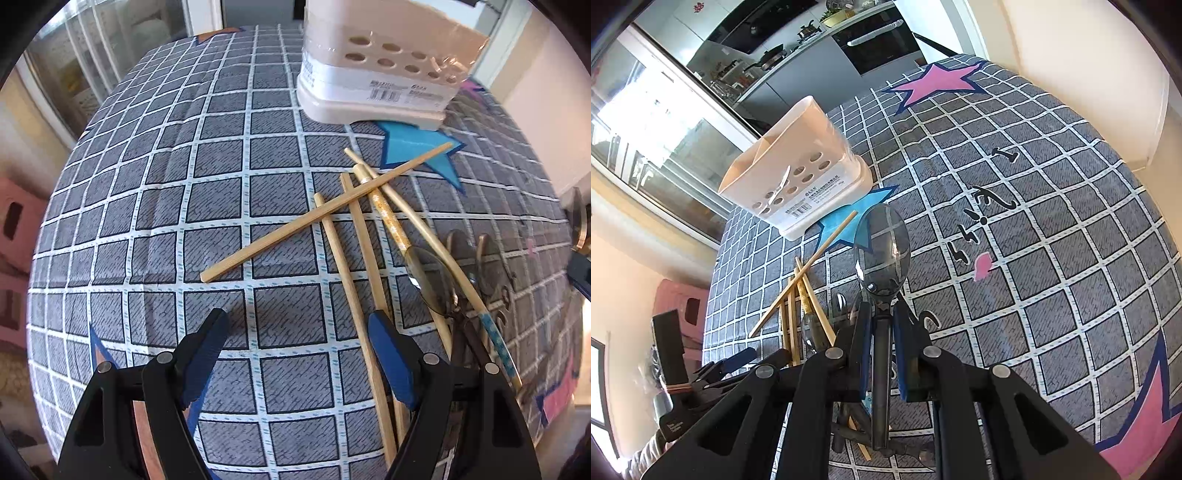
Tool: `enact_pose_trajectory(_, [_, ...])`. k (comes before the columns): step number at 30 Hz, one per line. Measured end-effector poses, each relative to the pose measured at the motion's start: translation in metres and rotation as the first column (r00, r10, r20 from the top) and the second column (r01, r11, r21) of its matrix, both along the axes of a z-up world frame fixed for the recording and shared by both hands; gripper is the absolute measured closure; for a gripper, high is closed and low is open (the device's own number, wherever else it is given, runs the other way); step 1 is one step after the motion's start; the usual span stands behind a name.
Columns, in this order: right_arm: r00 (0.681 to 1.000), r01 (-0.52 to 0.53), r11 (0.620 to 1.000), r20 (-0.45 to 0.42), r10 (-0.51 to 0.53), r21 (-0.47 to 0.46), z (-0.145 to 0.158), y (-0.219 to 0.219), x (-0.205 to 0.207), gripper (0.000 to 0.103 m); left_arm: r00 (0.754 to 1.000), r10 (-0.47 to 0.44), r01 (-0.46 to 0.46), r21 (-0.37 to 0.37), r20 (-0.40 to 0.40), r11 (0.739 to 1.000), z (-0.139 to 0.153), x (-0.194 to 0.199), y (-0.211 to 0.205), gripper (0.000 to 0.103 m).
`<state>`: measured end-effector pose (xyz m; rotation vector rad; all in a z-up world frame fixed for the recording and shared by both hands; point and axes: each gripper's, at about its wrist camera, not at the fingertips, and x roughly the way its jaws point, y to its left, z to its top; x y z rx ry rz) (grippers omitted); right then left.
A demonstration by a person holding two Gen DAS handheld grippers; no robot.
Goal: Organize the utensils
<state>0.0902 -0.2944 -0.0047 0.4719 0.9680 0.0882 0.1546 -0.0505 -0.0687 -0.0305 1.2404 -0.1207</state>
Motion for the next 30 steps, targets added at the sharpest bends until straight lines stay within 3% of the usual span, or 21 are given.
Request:
enact_pose_trajectory(8, [0.999,-0.039,0.999,-0.010,0.039,-0.022,0.003,0.007,0.001,0.091,0.998,-0.049,0.050,0.023,-0.034,0.998,0.001,0.005,-0.020,0.003])
enact_pose_trajectory(10, [0.999,-0.048,0.998,-0.008,0.048,-0.032,0.005,0.009,0.002,0.091,0.996,-0.090,0.090,0.020,-0.017,0.996,0.006,0.004,-0.021,0.026])
enact_pose_trajectory(11, [0.999,-0.053,0.998,-0.007,0.053,-0.033,0.006,0.010,0.002,0.091,0.993,-0.120,0.120,0.016,-0.010,0.993,0.008,0.003,-0.022,0.051])
enact_pose_trajectory(12, [0.999,-0.054,0.998,-0.007,0.054,-0.033,0.006,0.010,0.002,0.091,0.990,-0.140,0.140,0.015,-0.011,0.990,0.009,0.003,-0.022,0.062])
enact_pose_trajectory(16, [0.998,-0.068,0.997,-0.016,0.067,-0.038,0.006,0.015,0.003,0.091,0.976,-0.217,0.218,-0.012,0.027,0.976,0.011,-0.008,-0.016,0.065])
enact_pose_trajectory(21, [0.996,-0.093,0.995,-0.024,0.092,-0.047,0.006,0.022,0.002,0.091,0.945,-0.284,0.300,-0.084,0.163,0.950,0.028,-0.048,0.003,0.066])
enact_pose_trajectory(30, [0.993,-0.105,0.991,0.041,0.108,-0.080,0.024,0.032,-0.003,0.091,0.922,-0.197,0.268,-0.182,0.333,0.946,0.080,-0.071,0.040,0.066])
